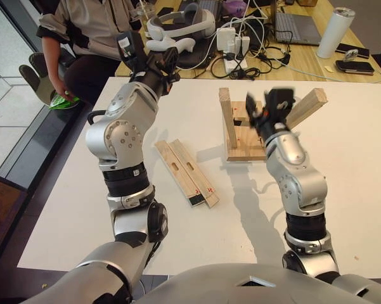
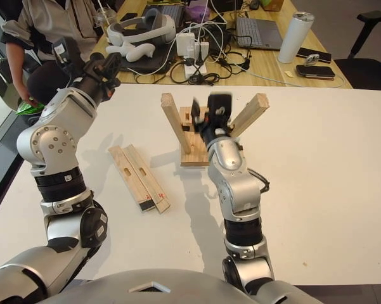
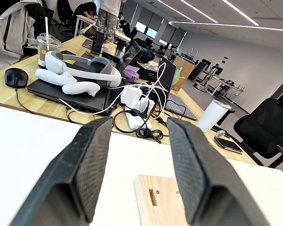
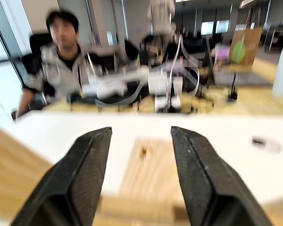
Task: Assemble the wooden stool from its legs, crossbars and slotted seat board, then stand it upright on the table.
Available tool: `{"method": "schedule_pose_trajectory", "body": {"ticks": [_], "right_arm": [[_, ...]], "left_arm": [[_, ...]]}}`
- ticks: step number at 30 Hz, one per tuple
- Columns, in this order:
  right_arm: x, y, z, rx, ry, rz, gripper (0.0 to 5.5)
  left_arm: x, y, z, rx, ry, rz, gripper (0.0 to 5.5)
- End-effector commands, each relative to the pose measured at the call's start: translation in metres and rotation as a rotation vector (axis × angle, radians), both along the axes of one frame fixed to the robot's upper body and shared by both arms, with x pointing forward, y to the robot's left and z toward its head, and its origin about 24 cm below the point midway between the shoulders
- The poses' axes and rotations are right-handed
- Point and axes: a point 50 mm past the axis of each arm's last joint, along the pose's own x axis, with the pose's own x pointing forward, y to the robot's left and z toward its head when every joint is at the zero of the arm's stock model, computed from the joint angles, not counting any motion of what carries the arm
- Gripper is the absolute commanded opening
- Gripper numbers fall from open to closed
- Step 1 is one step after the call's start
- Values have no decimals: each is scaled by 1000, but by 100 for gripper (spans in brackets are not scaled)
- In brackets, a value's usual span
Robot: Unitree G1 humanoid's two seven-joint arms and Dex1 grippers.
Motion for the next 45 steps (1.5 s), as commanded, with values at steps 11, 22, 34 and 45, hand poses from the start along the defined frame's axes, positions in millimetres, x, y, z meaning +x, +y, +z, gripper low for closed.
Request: {"method": "schedule_pose_trajectory", "body": {"ticks": [11, 22, 34, 45], "right_arm": [[-14, 37, 82, 13, -525, 214, 233], [-20, 54, 131, 19, -834, 114, 233], [-5, 14, -25, 52, 240, -62, 233], [-14, 51, 135, 135, -715, 122, 233]], "left_arm": [[0, 1, -1, -8, 1, 12, 209], [3, 0, 4, -1, -7, -2, 209], [3, -2, 3, 2, 2, -9, 209], [0, 1, -5, -1, 15, 16, 209]]}}
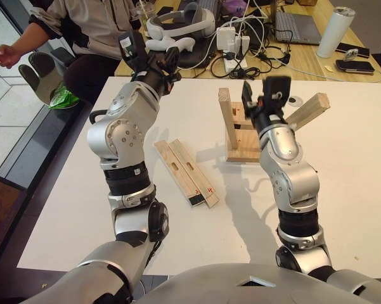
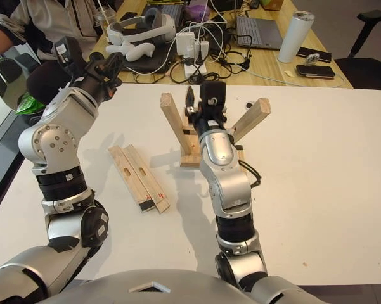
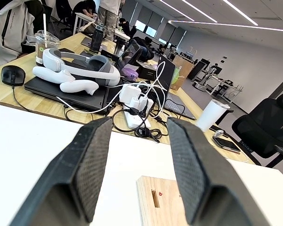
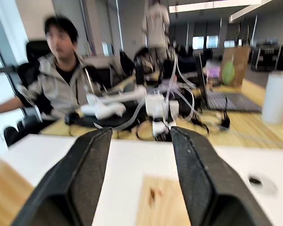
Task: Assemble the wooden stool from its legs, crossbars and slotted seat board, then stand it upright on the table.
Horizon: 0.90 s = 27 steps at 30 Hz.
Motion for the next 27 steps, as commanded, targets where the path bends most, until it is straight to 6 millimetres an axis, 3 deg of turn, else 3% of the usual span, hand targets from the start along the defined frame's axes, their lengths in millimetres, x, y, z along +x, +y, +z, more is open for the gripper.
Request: {"method": "schedule_pose_trajectory", "body": {"ticks": [1, 4, 6, 10, 11, 13, 18, 21, 24, 27], "right_arm": [[-15, 25, 69, 66, -348, 139, 233], [-7, 43, 77, 84, -316, 250, 233], [7, 53, 57, 82, -142, 297, 233], [24, 55, -30, -99, 371, 338, 233], [24, 50, -42, -126, 424, 333, 233], [24, 43, -46, -149, 431, 310, 233], [25, 42, 4, -11, 149, 298, 233], [20, 38, 58, 135, -111, 311, 233], [20, 4, 111, 287, -319, 244, 233], [19, -54, 153, 368, -478, 117, 233]], "left_arm": [[-4, 3, -10, 11, 23, 31, 209], [-13, 8, -29, 68, 64, 89, 209], [-16, 14, -36, 89, 83, 129, 209], [-17, 27, -40, 92, 102, 216, 209], [-17, 28, -41, 92, 104, 222, 209], [-18, 28, -41, 93, 106, 225, 209], [-19, 28, -40, 83, 100, 231, 209], [-18, 28, -38, 84, 94, 224, 209], [-17, 29, -36, 88, 89, 223, 209], [-18, 34, -35, 92, 87, 237, 209]]}}
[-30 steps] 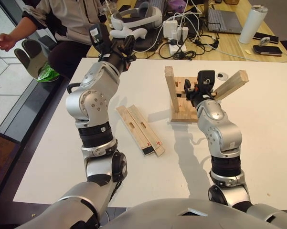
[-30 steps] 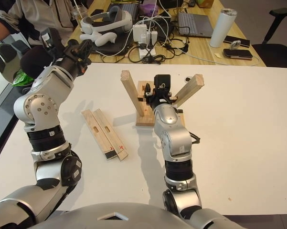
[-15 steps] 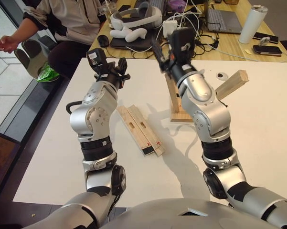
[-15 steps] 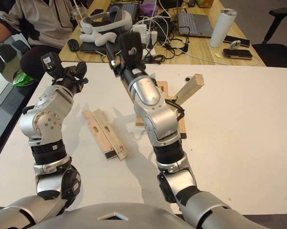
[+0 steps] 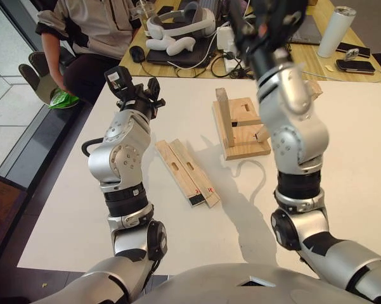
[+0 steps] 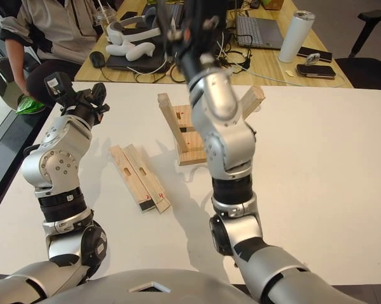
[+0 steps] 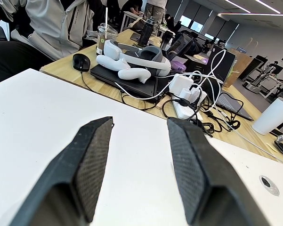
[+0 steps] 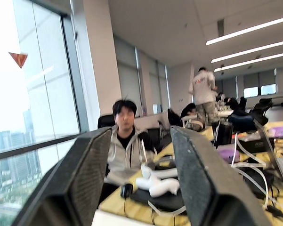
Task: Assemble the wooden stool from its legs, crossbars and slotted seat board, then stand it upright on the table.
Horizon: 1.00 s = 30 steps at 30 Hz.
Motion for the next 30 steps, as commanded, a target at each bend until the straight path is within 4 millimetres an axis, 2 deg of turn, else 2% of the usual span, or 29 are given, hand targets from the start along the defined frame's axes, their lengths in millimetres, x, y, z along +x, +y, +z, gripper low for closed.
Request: {"method": "schedule_pose_trajectory", "body": {"ticks": [1, 3, 5, 6, 8, 10, 11, 13, 14, 16, 21, 24, 26, 30], "right_arm": [[-10, -71, 68, 171, -219, -156, 233], [-7, -122, 72, 151, -217, -311, 233], [-4, -174, 53, 98, -133, -496, 233], [-4, -194, 39, 78, -83, -562, 211], [-4, -221, 7, 45, 30, -659, 176], [1, -237, -44, -12, 233, -718, 136], [2, -238, -70, -32, 327, -708, 121], [1, -229, -107, -72, 460, -657, 99], [2, -217, -120, -78, 506, -599, 85], [2, -199, -134, -80, 549, -532, 79], [2, -143, -146, -70, 596, -310, 79], [-7, -107, -150, -62, 618, -165, 79], [-13, -94, -152, -61, 629, -116, 79], [-19, -85, -156, -69, 648, -87, 79]], "left_arm": [[0, 8, 6, 22, -11, 24, 209], [-3, 14, 6, 21, -14, 50, 209], [-6, 15, 5, 17, -13, 61, 209], [-7, 14, 5, 15, -12, 60, 209], [-8, 13, 4, 13, -10, 53, 209], [-7, 8, 5, 12, -7, 32, 209], [-5, 4, 5, 12, -8, 17, 209], [-1, -6, 8, 18, -11, -22, 209], [0, -12, 10, 21, -13, -46, 209], [1, -24, 11, 35, -6, -92, 209], [-6, -48, -3, 95, 71, -199, 209], [-12, -58, -12, 122, 115, -250, 209], [-14, -61, -14, 129, 127, -265, 209], [-17, -61, -15, 123, 135, -268, 209]]}}
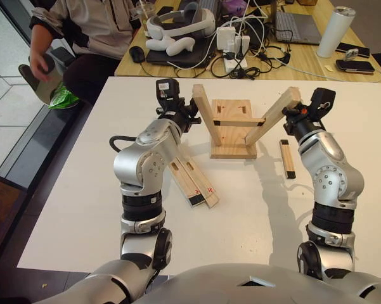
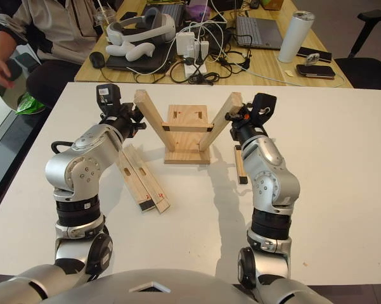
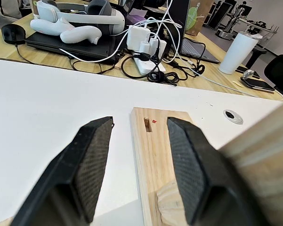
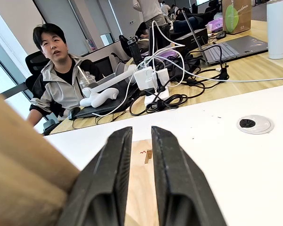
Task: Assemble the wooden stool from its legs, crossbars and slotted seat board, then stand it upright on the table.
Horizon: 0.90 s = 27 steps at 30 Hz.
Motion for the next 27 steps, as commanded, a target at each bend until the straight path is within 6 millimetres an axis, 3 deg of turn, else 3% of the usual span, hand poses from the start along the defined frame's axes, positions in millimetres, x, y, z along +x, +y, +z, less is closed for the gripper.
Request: {"method": "schedule_pose_trajectory", "body": {"ticks": [1, 6, 9, 12, 15, 18, 19, 21, 23, 24, 25, 27], "right_arm": [[-5, 7, -2, -3, 19, 20, 79], [-6, -11, -7, -20, 42, -187, 79], [-10, -32, -10, -33, 52, -362, 79], [-12, -50, -12, -36, 56, -494, 79], [-12, -54, -13, -33, 59, -505, 79], [-11, -35, -13, 22, 71, -380, 79], [-11, -19, -13, 69, 83, -283, 79], [-18, 15, -10, 204, 98, -56, 79], [-29, 44, 2, 355, 83, 159, 79], [-31, 50, 9, 408, 70, 212, 79], [-31, 51, 13, 438, 62, 233, 79], [-23, 44, 14, 421, 65, 193, 79]], "left_arm": [[-4, -1, -2, 3, 13, -7, 209], [-4, 15, -5, 17, 14, 31, 209], [-1, 46, -11, 65, 25, 109, 209], [9, 89, -14, 130, 27, 241, 209], [11, 106, -12, 141, 26, 300, 209], [8, 87, -11, 125, 32, 265, 209], [5, 70, -11, 90, 43, 238, 209], [-6, 21, -10, -67, 98, 125, 209], [-32, -52, -2, -336, 195, -117, 209], [-45, -78, 9, -434, 219, -222, 209], [-54, -94, 18, -502, 235, -293, 209], [-55, -94, 15, -490, 269, -294, 209]]}}
